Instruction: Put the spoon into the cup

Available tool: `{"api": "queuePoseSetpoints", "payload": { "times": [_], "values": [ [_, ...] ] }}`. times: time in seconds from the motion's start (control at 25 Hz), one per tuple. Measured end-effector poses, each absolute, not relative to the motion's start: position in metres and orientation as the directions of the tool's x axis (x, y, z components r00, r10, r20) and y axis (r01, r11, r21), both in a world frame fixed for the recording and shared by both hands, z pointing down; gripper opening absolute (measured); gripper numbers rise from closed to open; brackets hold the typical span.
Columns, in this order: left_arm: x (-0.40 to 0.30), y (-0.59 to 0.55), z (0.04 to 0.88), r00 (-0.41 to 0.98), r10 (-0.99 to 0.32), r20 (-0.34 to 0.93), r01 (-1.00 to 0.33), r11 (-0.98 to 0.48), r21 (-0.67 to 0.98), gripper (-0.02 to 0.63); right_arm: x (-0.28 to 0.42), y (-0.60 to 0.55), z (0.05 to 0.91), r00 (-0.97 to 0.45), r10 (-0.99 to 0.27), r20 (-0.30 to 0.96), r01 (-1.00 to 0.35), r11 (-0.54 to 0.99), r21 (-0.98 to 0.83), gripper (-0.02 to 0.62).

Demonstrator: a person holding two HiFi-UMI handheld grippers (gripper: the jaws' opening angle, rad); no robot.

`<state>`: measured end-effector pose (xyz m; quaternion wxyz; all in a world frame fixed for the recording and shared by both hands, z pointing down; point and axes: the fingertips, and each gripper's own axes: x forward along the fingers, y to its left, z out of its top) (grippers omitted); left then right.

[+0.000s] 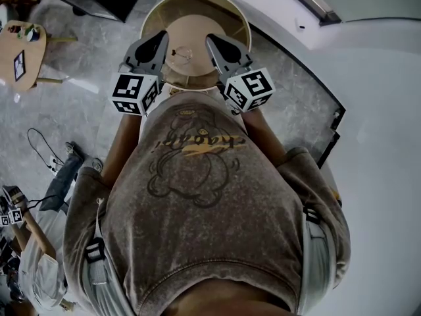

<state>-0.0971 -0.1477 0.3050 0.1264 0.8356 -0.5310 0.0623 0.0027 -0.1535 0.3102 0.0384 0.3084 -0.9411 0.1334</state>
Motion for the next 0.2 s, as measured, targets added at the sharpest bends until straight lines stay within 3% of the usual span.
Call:
{"api": "queuePoseSetpoints", "payload": {
  "times": [0.2],
  "values": [
    [-0.085, -0.146, 0.31, 0.42, -0.871, 0.256, -0.907, -0.398, 0.137, 0.018, 0.017, -0.152, 0.314, -0.811, -0.563, 0.155, -0.584, 0.778, -0.23, 0.02]
  ]
}}
